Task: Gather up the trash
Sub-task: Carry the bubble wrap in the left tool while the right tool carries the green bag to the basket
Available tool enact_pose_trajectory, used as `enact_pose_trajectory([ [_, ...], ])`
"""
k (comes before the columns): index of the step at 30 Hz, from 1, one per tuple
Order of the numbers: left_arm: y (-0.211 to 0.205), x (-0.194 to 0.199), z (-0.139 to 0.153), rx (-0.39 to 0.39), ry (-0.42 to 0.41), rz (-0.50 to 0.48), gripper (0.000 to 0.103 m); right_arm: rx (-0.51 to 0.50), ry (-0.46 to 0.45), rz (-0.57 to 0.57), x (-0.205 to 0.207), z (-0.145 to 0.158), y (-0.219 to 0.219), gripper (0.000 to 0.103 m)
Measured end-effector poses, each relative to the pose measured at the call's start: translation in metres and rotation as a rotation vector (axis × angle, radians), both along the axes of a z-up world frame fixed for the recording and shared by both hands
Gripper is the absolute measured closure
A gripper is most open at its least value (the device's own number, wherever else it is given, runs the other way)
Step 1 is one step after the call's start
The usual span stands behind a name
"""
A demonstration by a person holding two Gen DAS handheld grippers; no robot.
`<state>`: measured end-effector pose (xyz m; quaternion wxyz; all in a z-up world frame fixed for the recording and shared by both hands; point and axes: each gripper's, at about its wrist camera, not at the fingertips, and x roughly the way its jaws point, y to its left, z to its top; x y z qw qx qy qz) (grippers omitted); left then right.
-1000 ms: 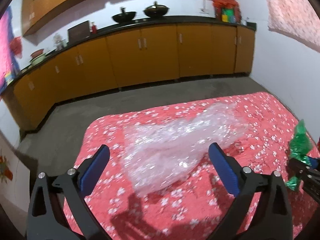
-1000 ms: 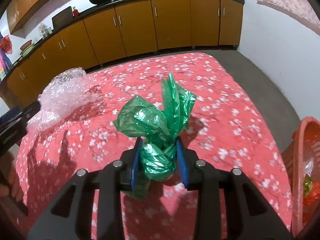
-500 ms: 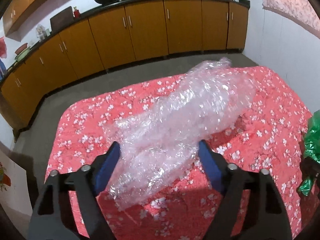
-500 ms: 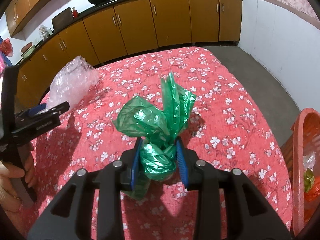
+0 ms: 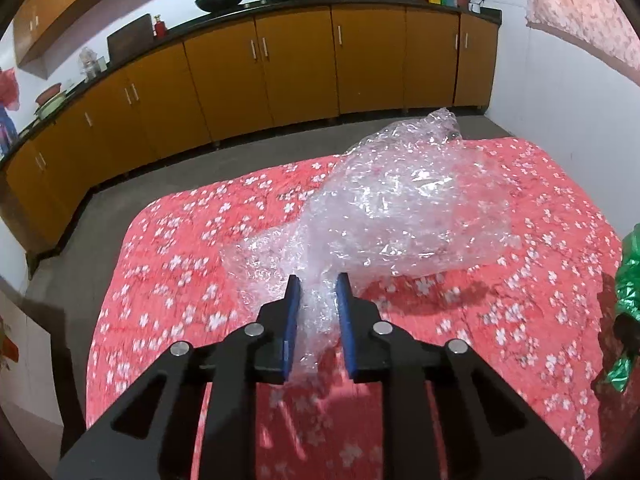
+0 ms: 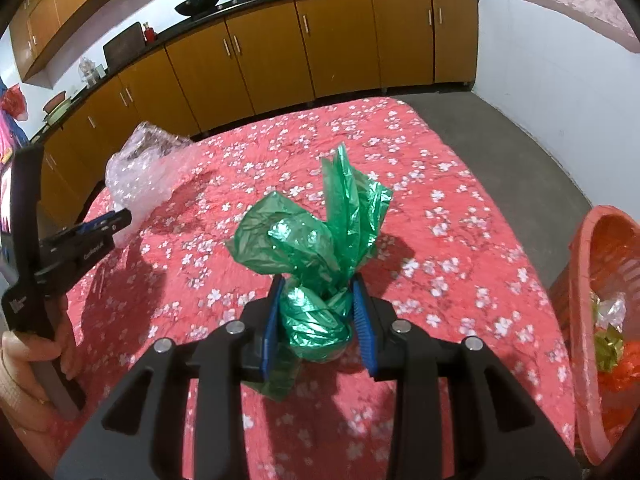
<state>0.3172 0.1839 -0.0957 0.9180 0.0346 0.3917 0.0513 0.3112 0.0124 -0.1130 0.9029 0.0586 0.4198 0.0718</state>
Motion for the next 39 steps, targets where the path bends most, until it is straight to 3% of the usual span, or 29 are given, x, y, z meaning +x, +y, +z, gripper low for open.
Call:
enact_pose_trajectory([
  [20, -0.073, -0.136, 0.072, -0.107, -0.099, -0.033, 0.085, -0.020, -0.123, -0.049, -0.122, 0.057, -0.049, 0.070],
  [28, -0.101, -0.168, 0.077, -0.135, -0.110, -0.063, 0.085, -0.065, -0.164, -0.109, -0.170, 0.067, -0.084, 0.070],
  [39, -0.149, -0.178, 0.071, -0.148, -0.101, -0.127, 0.085, -0.070, -0.176, -0.207, -0.195, 0.069, -0.131, 0.070],
])
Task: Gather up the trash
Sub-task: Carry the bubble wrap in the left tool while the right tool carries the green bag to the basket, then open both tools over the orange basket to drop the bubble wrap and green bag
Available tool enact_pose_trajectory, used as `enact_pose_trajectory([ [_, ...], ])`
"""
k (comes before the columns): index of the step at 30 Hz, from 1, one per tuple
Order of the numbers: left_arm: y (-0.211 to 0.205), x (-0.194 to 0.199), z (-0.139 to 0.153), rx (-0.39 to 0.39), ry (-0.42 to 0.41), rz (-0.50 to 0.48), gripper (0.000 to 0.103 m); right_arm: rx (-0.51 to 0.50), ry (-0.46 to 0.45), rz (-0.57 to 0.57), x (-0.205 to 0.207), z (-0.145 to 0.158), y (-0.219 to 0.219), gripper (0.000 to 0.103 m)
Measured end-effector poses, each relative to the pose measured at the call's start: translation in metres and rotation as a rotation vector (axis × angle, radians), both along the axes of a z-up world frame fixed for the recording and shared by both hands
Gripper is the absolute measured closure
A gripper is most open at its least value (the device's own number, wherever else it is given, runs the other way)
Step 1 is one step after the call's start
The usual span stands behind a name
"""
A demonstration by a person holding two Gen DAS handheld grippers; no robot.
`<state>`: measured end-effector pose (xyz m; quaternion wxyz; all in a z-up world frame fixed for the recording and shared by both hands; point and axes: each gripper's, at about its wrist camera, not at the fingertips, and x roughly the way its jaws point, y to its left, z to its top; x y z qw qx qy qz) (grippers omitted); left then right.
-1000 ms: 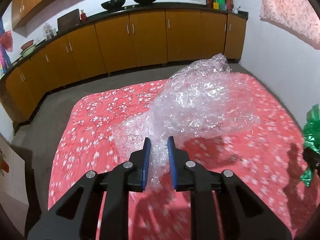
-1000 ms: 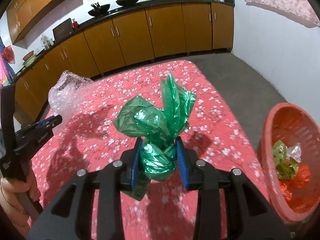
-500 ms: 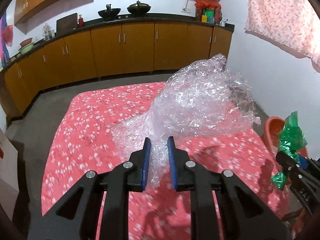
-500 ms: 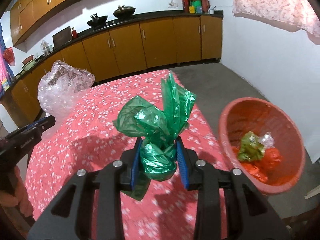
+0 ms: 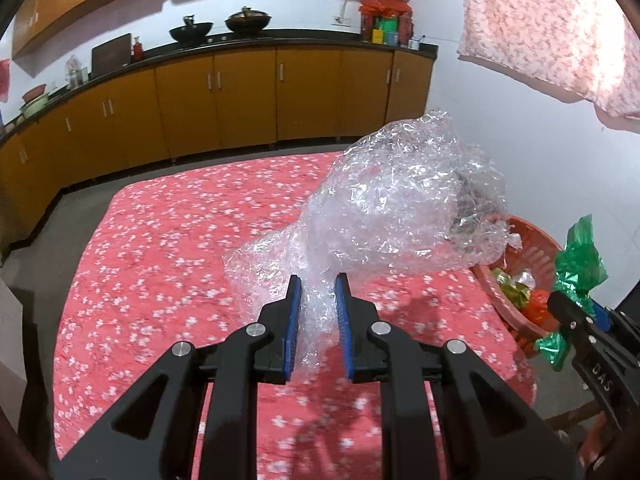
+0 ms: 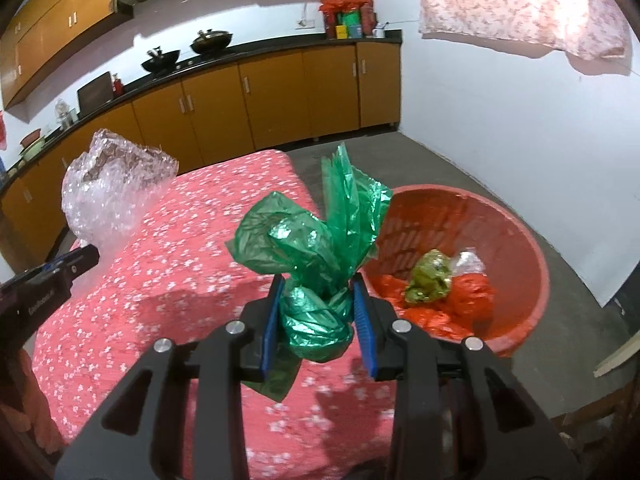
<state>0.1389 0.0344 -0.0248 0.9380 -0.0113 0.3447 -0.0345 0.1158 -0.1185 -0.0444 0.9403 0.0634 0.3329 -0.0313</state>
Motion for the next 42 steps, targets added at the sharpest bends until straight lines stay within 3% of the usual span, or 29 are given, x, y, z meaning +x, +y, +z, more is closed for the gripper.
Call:
enact_pose_trajectory([
  [25, -0.123, 0.030, -0.033, -0.060, 0.112, -0.253, 0.085, 0.023, 0.043, -0.242, 0.003, -0.029, -0.124, 0.070],
  [30, -0.151, 0.046, -0.037, -0.079, 0.133, -0.288, 0.085, 0.039, 0.037, -0.243, 0.015, -0.029, -0.144, 0.070],
  [42, -0.211, 0.083, -0.053, -0.064, 0.184, -0.369, 0.085, -0.029, 0.030, -0.194, 0.052, -0.025, -0.168, 0.070],
])
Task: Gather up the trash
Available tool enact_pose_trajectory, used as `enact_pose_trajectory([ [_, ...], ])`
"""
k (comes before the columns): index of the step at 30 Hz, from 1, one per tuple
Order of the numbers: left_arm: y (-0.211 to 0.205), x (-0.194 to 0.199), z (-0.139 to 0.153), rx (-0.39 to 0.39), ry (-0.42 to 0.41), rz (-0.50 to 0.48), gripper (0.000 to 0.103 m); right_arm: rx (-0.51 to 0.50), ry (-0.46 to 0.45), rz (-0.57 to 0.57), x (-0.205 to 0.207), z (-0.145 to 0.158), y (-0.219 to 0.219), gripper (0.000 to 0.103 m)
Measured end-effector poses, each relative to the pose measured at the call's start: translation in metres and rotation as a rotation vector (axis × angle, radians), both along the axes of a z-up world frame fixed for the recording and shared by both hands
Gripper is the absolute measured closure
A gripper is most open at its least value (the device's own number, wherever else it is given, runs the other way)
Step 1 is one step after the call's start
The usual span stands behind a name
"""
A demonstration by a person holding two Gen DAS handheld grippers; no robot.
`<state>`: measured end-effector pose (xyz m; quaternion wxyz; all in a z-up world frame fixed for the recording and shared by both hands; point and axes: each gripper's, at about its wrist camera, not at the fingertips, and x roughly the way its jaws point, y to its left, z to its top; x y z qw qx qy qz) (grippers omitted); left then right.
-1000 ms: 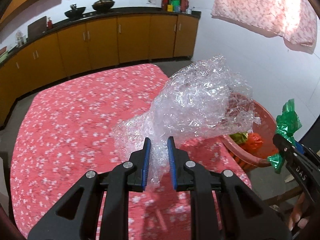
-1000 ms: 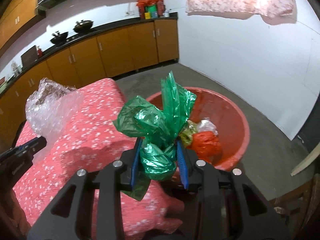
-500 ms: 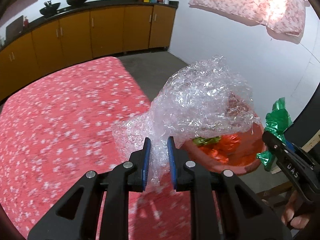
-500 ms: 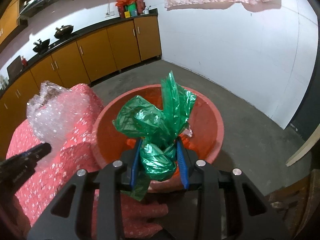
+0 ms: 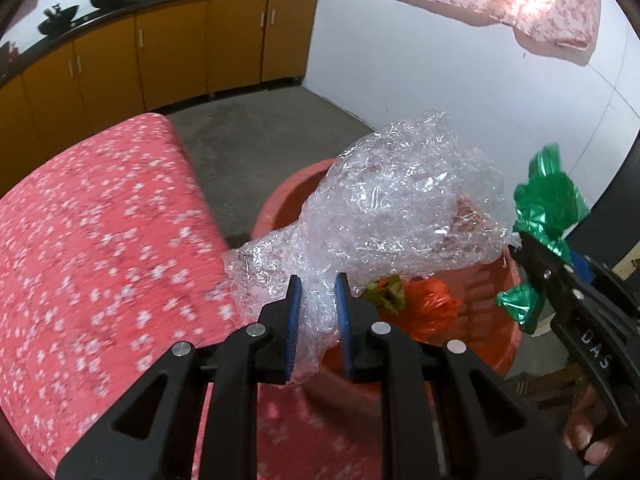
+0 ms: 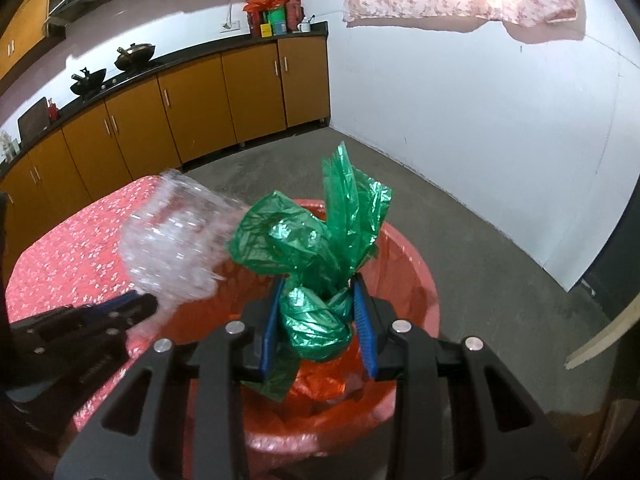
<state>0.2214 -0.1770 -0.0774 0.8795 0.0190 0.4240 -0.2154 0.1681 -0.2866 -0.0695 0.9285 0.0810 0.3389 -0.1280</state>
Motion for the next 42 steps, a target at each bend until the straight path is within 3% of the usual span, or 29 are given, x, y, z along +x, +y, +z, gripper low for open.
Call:
enact_pose_trajectory([
  [9, -0.023, 0.015, -0.012, 0.008, 0.046, -0.054, 0.083, 0.031, -0.029, -0.006, 0.013, 0.005, -0.023, 0.066],
  [14, -0.024, 0.014, -0.014, 0.002, 0.061, -0.073, 0.066, 0.067, -0.046, 0.002, 0.012, 0.007, -0.030, 0.057],
  [19, -0.013, 0.014, -0.013, -0.003, 0.074, -0.055, 0.065, 0.083, -0.065, 0.009, 0.009, 0.011, -0.030, 0.052],
  [21, -0.003, 0.011, -0.010, 0.000, 0.060, -0.035, 0.060, 0.072, -0.080, 0.004, 0.004, 0.014, -0.026, 0.047],
  [28, 0.035, -0.014, 0.018, 0.010, -0.080, 0.048, 0.036, -0.046, -0.183, -0.052, -0.032, 0.037, -0.005, 0.005],
  [33, 0.074, -0.050, 0.048, 0.033, -0.238, 0.121, 0.016, -0.183, -0.240, -0.105, -0.063, 0.056, 0.023, 0.004],
  [42, 0.145, -0.128, 0.083, 0.092, -0.454, 0.279, 0.002, -0.156, -0.291, -0.052, -0.115, 0.070, 0.073, 0.004],
])
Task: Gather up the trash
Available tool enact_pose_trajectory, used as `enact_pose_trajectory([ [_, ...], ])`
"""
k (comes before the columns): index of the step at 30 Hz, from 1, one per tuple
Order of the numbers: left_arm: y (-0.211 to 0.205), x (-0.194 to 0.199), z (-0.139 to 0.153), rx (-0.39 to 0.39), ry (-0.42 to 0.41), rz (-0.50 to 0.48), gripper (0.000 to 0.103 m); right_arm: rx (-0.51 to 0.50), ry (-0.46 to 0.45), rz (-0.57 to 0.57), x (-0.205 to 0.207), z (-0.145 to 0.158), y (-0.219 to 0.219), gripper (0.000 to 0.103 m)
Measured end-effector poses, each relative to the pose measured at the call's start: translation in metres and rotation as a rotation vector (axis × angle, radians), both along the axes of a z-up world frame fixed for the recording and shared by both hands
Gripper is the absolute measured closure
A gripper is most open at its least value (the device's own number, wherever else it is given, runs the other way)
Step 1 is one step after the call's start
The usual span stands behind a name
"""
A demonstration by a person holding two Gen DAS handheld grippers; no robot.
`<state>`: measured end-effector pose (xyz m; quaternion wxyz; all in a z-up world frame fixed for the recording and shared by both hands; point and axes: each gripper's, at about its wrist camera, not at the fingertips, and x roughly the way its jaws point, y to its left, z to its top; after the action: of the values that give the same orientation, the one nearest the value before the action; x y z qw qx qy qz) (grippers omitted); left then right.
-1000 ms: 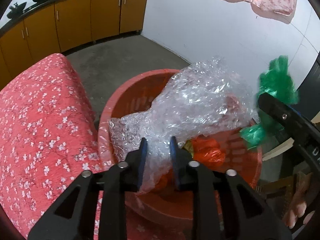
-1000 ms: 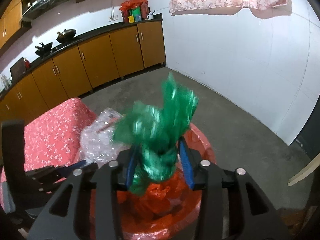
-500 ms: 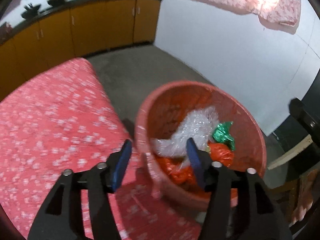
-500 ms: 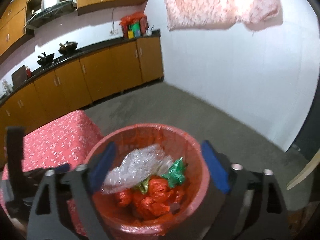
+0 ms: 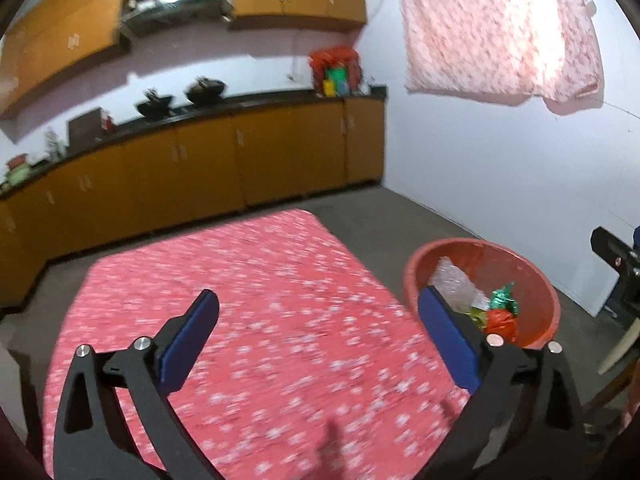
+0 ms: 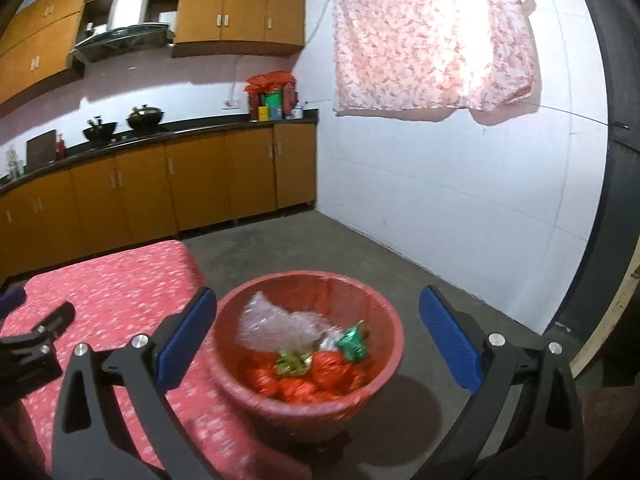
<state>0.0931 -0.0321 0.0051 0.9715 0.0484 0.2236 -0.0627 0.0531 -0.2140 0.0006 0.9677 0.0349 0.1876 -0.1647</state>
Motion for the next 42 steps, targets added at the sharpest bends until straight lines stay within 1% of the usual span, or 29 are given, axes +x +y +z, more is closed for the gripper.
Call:
enact_pose_trajectory([
  [4, 0.022, -0.027, 0.009, 0.014, -0.039, 0.055, 0.002, -0.013, -0.007, 0.018, -0.020, 0.005, 0.021, 0.004],
  [8, 0.037, -0.045, 0.015, 0.012, -0.057, 0.084, 0.002, 0.000, -0.009, 0.036, -0.034, 0.008, 0.033, 0.004],
  [11, 0.046, -0.057, 0.016, 0.011, -0.067, 0.100, 0.002, -0.010, -0.008, 0.040, -0.044, 0.009, 0.044, 0.004],
  [14, 0.051, -0.066, 0.017, 0.001, -0.072, 0.112, 0.002, -0.016, -0.006, 0.069, -0.053, 0.009, 0.053, 0.004],
  [21, 0.053, -0.081, 0.012, -0.001, -0.082, 0.111, 0.002, -0.065, -0.005, 0.109, -0.069, 0.008, 0.077, 0.004],
  [25, 0.057, -0.088, 0.012, -0.023, -0.090, 0.111, 0.002, -0.059, -0.009, 0.126, -0.076, 0.008, 0.083, 0.004],
  [32, 0.057, -0.095, 0.007, -0.014, -0.089, 0.113, 0.002, -0.042, -0.008, 0.131, -0.086, 0.004, 0.085, 0.004],
  [42, 0.057, -0.096, 0.003, -0.030, -0.071, 0.107, 0.002, -0.044, -0.001, 0.139, -0.094, -0.003, 0.088, 0.004],
])
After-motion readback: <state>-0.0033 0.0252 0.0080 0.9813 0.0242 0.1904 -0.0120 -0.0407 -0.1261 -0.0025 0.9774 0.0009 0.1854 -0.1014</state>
